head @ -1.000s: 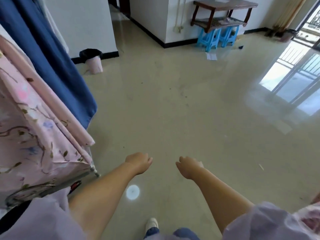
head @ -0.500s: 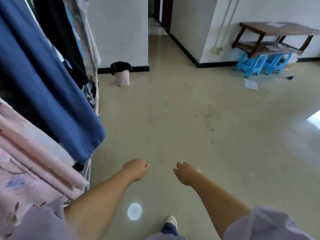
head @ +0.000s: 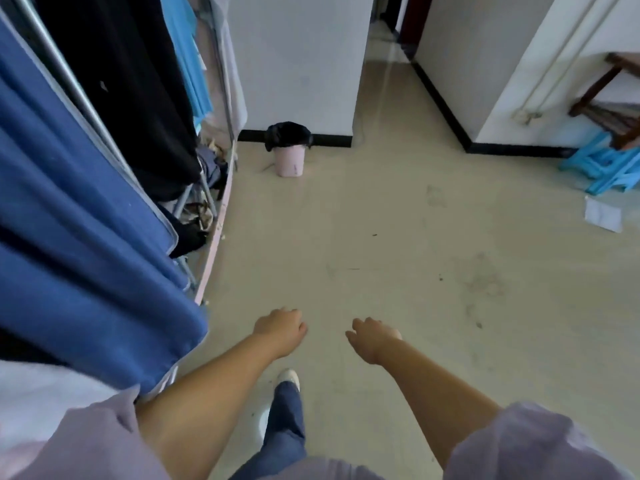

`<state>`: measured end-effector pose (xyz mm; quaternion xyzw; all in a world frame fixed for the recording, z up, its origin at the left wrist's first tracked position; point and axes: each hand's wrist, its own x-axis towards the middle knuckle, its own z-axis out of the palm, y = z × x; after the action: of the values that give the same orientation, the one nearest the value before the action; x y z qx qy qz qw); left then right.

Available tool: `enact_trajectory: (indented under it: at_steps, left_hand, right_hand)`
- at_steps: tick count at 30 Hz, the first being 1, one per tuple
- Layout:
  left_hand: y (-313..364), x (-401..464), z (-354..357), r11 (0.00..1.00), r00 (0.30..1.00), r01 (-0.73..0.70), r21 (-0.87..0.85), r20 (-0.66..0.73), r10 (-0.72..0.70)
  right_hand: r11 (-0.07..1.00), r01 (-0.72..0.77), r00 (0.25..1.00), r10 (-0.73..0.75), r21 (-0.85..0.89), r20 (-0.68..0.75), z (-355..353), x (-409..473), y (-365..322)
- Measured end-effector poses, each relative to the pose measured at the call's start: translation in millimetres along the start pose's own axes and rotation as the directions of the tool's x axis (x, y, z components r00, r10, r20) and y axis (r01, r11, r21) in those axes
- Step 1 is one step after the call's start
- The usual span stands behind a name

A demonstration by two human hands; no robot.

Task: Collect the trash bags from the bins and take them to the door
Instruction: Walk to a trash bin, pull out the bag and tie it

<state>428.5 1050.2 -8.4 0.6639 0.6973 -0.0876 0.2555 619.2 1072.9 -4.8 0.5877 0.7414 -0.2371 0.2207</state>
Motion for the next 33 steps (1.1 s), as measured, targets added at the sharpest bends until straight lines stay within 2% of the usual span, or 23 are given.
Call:
enact_trajectory:
  at_steps: [12, 17, 21, 25, 33]
  left_hand:
    - [-9.0, 256.3, -174.1, 0.993, 0.999, -0.033, 0.116, 0.016, 0.032]
    - [3.7, 368.5, -220.7, 0.996, 1.000, -0.004, 0.086, -0.001, 0.004]
    - [22.4, 456.2, -266.6, 0.997, 0.997, 0.079, 0.013, -0.006, -0.079]
    - [48.6, 529.2, -309.4, 0.993, 0.994, 0.098, -0.064, -0.034, -0.100]
    - [53.1, 657.5, -368.5, 0.976, 0.980, 0.192, -0.100, -0.026, -0.196]
  right_hand:
    - [0.998, -0.030, 0.999, 0.031, 0.063, -0.025, -196.0, 221.5, 19.9]
    - [1.000, -0.003, 1.000, 0.004, 0.019, -0.014, -266.8, 323.4, 53.3]
    - [0.999, 0.038, 0.999, -0.039, -0.021, -0.021, -340.9, 401.1, 87.4]
    - [0.998, 0.039, 0.998, -0.041, -0.049, -0.045, -414.4, 472.3, 122.3]
    - [0.990, 0.121, 0.992, -0.123, -0.077, -0.019, -500.5, 596.9, 129.3]
